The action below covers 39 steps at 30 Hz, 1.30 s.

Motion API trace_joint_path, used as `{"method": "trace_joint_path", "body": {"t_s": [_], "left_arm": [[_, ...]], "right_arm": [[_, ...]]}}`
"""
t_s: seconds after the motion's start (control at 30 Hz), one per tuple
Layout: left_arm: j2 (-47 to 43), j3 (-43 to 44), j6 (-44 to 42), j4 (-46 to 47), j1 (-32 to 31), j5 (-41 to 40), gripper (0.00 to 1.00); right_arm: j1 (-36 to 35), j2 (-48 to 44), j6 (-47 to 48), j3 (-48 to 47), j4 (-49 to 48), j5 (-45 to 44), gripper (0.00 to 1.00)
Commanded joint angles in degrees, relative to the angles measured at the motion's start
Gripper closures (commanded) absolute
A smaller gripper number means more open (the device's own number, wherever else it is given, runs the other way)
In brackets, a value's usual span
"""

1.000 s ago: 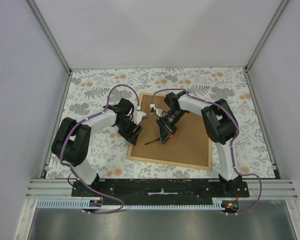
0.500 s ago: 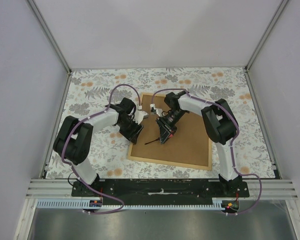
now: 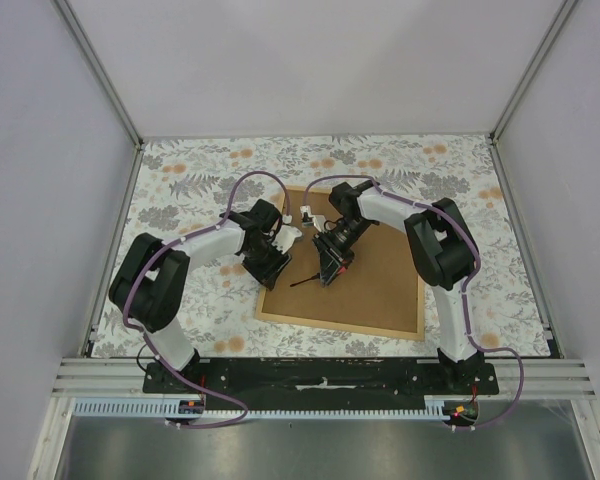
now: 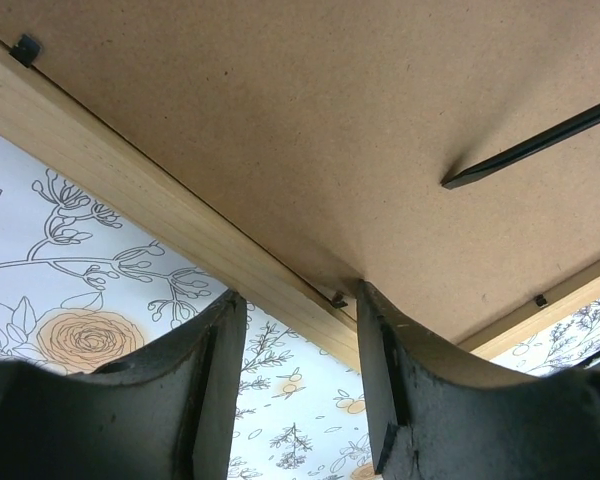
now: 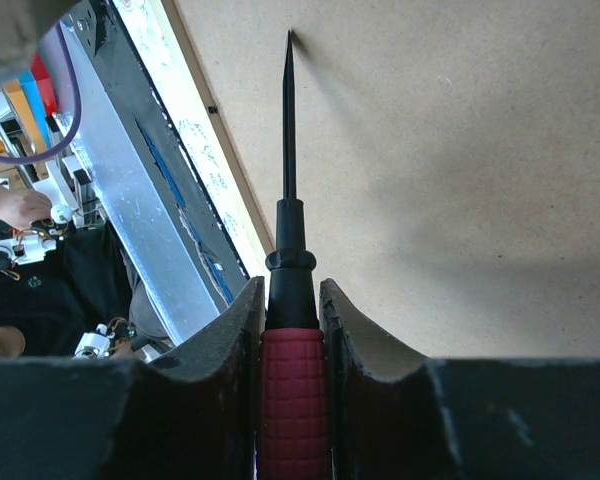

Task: Take the photo out of the frame
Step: Adjust the photo frame item on the photo frame.

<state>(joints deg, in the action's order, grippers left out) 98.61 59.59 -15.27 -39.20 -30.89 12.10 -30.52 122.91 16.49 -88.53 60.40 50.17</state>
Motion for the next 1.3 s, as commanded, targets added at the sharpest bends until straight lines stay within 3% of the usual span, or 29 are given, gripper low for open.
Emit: {"method": "trace_joint_path", "body": {"t_s": [0.0,0.33,0.43,0.87,1.13,1.2,1.27], "left_arm": [[2.03,-1.41,0.06,0.88,-0.92,-4.36,0.52],[1.06,-0.97,-0.29,0.44,-0.83,-2.61,0.93],[0.54,-1.32,-0.81,0.35,-0.13,-0.94,0.98],[-1.31,0.35,-9.51,-3.25,9.0,17.25,0.98],[-0.79,1.48,-8.21,-3.34,10.06,17.09,0.97],[-0.79,2.63,-6.19,-3.16,9.71,13.59,0.72],[-1.31,3.33,-4.95,-3.25,9.1,9.89,0.58]], "right_arm": [[0.29,-3.03,0.03,-0.24,-0.81,-1.04,1.0],[0.29,-2.42,0.03,0.02,-1.16,-1.74,1.0],[0.29,-1.89,-0.23,-0.06,-1.16,-1.83,1.0],[0.38,-2.68,-0.06,0.02,-1.08,-0.52,1.0],[0.82,-2.85,-0.14,-0.06,-0.99,0.28,1.0],[0.73,-2.94,-0.14,-0.06,-0.99,0.28,1.0],[0.73,-3.03,-0.06,0.02,-1.07,0.36,1.0]]}}
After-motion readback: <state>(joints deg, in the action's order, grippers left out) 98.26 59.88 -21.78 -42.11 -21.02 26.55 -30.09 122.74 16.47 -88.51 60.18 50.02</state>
